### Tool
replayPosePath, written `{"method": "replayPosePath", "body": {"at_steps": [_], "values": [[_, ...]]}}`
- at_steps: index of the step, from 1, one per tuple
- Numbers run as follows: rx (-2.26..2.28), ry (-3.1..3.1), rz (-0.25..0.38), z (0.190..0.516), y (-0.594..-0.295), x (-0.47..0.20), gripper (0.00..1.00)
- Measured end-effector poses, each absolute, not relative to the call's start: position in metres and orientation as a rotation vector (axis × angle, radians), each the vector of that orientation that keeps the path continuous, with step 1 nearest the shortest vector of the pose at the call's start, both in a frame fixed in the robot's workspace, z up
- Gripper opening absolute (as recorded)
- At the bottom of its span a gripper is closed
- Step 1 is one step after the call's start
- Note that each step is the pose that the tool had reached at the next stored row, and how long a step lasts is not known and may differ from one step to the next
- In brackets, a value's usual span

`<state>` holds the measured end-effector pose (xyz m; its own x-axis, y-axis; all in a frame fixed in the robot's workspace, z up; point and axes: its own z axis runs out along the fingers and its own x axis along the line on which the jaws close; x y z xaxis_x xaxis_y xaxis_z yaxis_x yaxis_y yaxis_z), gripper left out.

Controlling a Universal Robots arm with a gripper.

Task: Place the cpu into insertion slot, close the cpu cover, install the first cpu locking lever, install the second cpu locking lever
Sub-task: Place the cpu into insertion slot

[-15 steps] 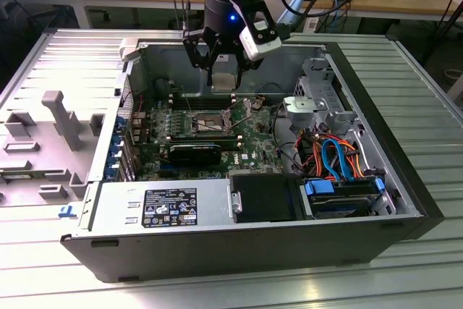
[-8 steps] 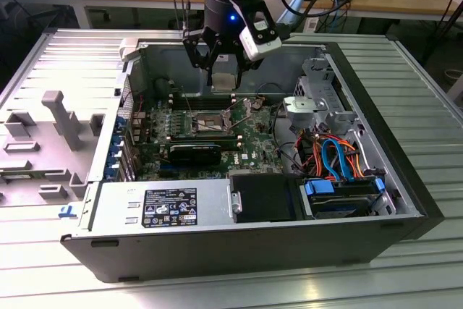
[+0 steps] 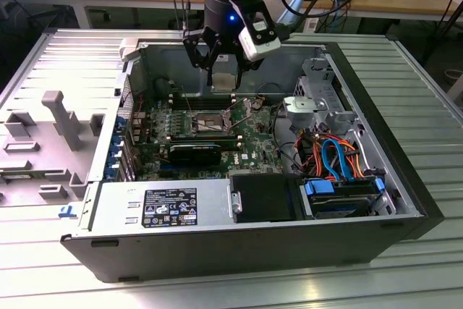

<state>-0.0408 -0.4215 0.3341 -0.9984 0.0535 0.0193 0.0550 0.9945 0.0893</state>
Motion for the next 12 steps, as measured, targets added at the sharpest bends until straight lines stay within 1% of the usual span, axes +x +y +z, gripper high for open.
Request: {"method": "replayPosePath", "body": {"at_steps": [12], "values": [[-0.148,-3.12,-0.141,0.3331,-0.4215,-0.0409,0.54]]}}
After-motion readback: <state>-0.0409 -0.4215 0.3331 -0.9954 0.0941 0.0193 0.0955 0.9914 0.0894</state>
